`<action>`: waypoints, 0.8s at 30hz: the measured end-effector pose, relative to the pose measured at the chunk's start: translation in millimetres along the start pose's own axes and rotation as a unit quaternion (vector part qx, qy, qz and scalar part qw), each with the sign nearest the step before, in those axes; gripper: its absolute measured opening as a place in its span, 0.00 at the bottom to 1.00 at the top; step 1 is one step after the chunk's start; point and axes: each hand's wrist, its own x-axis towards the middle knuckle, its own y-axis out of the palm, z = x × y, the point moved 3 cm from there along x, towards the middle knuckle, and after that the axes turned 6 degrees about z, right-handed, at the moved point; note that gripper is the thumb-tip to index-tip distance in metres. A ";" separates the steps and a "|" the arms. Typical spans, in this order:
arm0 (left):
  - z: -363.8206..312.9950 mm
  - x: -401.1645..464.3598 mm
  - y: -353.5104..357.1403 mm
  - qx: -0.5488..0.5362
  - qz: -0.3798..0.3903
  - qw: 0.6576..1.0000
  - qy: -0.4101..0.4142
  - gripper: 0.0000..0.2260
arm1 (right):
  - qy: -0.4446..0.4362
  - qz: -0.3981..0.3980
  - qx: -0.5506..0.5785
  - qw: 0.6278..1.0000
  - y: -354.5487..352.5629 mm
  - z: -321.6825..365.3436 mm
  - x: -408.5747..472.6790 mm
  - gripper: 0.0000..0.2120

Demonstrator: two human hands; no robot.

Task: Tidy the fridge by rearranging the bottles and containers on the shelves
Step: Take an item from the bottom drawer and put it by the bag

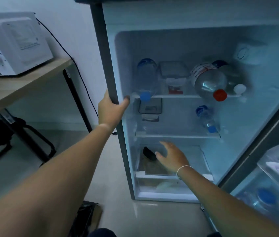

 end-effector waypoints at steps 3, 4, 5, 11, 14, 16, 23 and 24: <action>13.6 1.9 7.2 -0.016 -0.021 1.000 -0.004 0.09 | 0.011 0.016 0.010 1.000 23.6 -13.5 16.1 0.26; 16.1 2.8 9.4 -0.026 -0.028 0.999 -0.003 0.07 | 0.015 0.020 0.015 1.000 31.3 -17.9 22.1 0.26; 21.7 4.4 12.7 -0.040 -0.036 0.999 0.000 0.05 | 0.020 0.029 0.022 0.999 41.5 -22.9 30.0 0.26; 37.9 6.6 27.2 -0.116 -0.087 0.989 0.030 0.05 | 0.070 0.056 0.063 0.994 87.8 -51.4 70.1 0.26; 42.2 9.1 30.5 -0.149 -0.109 0.982 0.048 0.06 | 0.084 0.075 0.079 0.990 109.0 -65.3 96.8 0.26; 42.2 10.1 30.9 -0.160 -0.108 0.978 0.072 0.06 | 0.085 0.086 0.081 0.989 121.1 -75.4 114.5 0.24; 55.2 9.5 36.1 -0.179 -0.102 0.967 0.151 0.12 | 0.074 0.088 0.065 0.991 158.5 -103.9 161.0 0.22; 54.4 9.4 35.5 -0.182 -0.101 0.964 0.163 0.12 | 0.073 0.085 0.061 0.992 162.1 -106.0 164.4 0.23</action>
